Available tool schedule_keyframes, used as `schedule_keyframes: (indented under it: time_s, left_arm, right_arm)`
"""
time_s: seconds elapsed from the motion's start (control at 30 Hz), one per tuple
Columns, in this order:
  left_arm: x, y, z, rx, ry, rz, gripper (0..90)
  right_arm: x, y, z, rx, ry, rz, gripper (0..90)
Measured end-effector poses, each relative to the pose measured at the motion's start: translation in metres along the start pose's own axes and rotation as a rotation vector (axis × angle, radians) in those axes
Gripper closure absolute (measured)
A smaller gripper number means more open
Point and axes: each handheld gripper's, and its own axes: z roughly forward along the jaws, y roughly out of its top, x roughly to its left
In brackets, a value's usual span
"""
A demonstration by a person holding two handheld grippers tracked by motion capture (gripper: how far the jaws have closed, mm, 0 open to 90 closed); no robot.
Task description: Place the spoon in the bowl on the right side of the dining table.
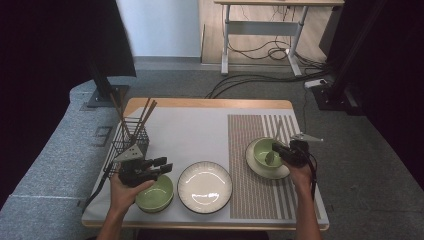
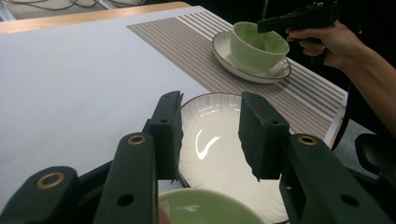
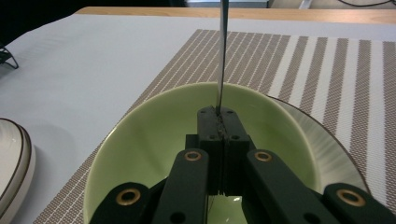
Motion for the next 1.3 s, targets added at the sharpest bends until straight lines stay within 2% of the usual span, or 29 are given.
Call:
schedule_keyframes:
  time_s: [0.47, 0.83, 1.3]
  left_arm:
    - [0.000, 0.000, 0.000, 0.000, -0.001, -0.002, 59.7]
    - [0.001, 0.000, 0.000, 0.002, -0.003, -0.002, 59.6]
    - [0.001, -0.001, 0.001, 0.005, -0.005, -0.001, 59.5]
  right_arm:
    - [-0.014, -0.005, -0.004, -0.020, -0.054, 0.074, 87.3]
    - [-0.014, -0.007, -0.002, 0.004, -0.115, 0.061, 82.5]
    - [-0.014, -0.007, -0.002, -0.003, -0.117, 0.066, 82.4]
